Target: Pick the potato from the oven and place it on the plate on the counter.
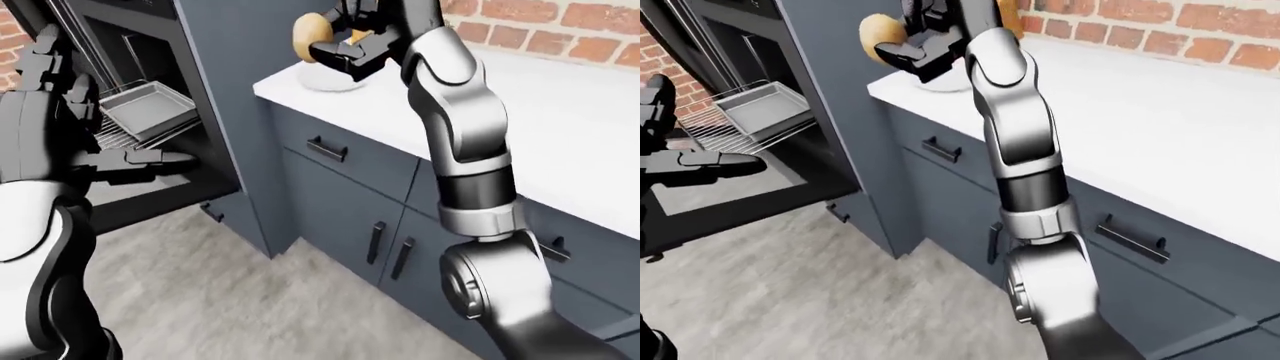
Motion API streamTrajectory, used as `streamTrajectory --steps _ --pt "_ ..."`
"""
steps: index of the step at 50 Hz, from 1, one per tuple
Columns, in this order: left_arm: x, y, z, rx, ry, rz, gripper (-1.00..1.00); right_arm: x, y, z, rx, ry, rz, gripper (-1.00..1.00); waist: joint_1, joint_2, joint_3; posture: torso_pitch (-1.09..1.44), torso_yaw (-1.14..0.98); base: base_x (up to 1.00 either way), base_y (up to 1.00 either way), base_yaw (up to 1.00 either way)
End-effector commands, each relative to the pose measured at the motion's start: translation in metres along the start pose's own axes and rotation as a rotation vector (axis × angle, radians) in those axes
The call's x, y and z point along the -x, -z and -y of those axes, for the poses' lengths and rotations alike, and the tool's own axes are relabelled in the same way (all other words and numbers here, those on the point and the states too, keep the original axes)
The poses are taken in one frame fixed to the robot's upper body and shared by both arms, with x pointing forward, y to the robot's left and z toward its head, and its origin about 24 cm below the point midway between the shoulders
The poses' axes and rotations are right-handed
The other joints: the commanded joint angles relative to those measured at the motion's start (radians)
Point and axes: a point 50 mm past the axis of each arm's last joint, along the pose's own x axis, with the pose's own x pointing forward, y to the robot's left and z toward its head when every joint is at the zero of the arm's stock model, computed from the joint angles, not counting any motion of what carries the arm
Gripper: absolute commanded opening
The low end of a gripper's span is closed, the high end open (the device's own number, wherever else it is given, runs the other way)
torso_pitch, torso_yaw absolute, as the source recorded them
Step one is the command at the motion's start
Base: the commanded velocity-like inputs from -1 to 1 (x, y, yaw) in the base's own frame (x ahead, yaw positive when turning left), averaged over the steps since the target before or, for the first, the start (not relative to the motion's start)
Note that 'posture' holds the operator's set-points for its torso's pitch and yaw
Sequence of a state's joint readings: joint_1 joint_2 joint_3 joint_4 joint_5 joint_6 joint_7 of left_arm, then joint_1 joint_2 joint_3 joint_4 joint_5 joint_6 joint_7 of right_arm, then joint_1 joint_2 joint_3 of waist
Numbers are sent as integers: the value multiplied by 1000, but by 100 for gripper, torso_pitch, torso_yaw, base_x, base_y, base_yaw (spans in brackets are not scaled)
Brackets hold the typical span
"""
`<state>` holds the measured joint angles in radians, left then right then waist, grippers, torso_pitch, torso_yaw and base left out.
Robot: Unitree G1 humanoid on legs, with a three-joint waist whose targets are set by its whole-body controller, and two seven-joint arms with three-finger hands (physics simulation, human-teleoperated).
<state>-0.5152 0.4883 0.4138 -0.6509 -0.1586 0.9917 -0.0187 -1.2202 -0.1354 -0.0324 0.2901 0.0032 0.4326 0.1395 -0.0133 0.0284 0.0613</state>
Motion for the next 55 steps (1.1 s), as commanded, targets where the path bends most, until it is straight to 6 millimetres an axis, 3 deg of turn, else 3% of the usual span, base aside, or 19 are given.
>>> streamTrajectory --steps 1,5,11,14,15,17,24,27,28,29,30,37,40,41,45,51,53,54,55 --pt "3 -17 -4 -11 -22 94 100 0 -26 5 18 20 106 -100 -2 8 -23 0 0 37 5 0" --pt "3 -17 -4 -13 -22 95 100 1 -26 6 10 25 105 -100 -2 -2 1 0 0 38 4 0" --pt "5 -16 -6 -15 -28 96 100 2 -24 6 12 25 106 -100 -3 40 -18 0 0 41 4 0" --pt "5 -17 -6 -15 -29 96 100 2 -26 8 12 32 109 -100 -11 76 -29 0 0 41 4 0" --pt "5 -17 -6 -15 -29 95 100 3 -27 8 9 34 110 -100 -5 53 -30 0 0 41 5 0" --pt "4 -17 -5 -15 -28 95 100 3 -29 9 14 36 112 -100 -10 74 -25 0 0 41 4 0" --pt "5 -13 -5 -11 -28 92 100 8 -36 22 25 66 116 -100 18 20 -28 0 0 41 4 0" --pt "5 -13 -6 -14 -30 93 100 8 -34 22 25 74 112 -100 25 -41 -45 0 0 41 5 0" --pt "5 -13 -6 -11 -29 92 100 8 -33 24 24 85 108 -100 16 -32 -29 0 0 22 0 0" --pt "5 -13 -5 -13 -29 93 100 8 -32 25 23 90 103 -100 19 -49 1 0 0 2 0 0" --pt "5 -13 -5 -13 -29 92 100 8 -32 24 23 87 103 -100 22 -68 2 0 0 0 0 0" --pt "4 -14 -5 -15 -29 92 100 9 -36 26 20 99 117 -100 10 -21 16 0 0 0 0 0" --pt "4 -14 -5 -14 -28 92 100 8 -35 26 30 96 111 -100 7 54 -51 0 0 0 20 0" --pt "4 -14 -5 -14 -28 92 100 8 -35 26 28 98 113 -100 14 19 -52 0 0 0 23 0" --pt "3 -14 -5 -14 -28 92 100 7 -36 27 30 99 113 -100 13 52 -53 0 0 0 24 0" --pt "3 -15 -6 -14 -30 92 100 7 -37 26 34 101 113 -100 0 1 -40 0 0 0 24 0" --pt "4 -14 -6 -15 -30 92 100 7 -37 26 38 103 111 -100 -1 -38 -45 0 0 0 25 0" --pt "4 -14 -6 -14 -30 92 100 7 -37 26 33 102 112 -100 -2 -76 -57 0 0 0 26 0" --pt "4 -13 -6 -16 -31 91 100 7 -36 26 34 106 111 -100 -8 -41 -52 0 0 0 47 0"
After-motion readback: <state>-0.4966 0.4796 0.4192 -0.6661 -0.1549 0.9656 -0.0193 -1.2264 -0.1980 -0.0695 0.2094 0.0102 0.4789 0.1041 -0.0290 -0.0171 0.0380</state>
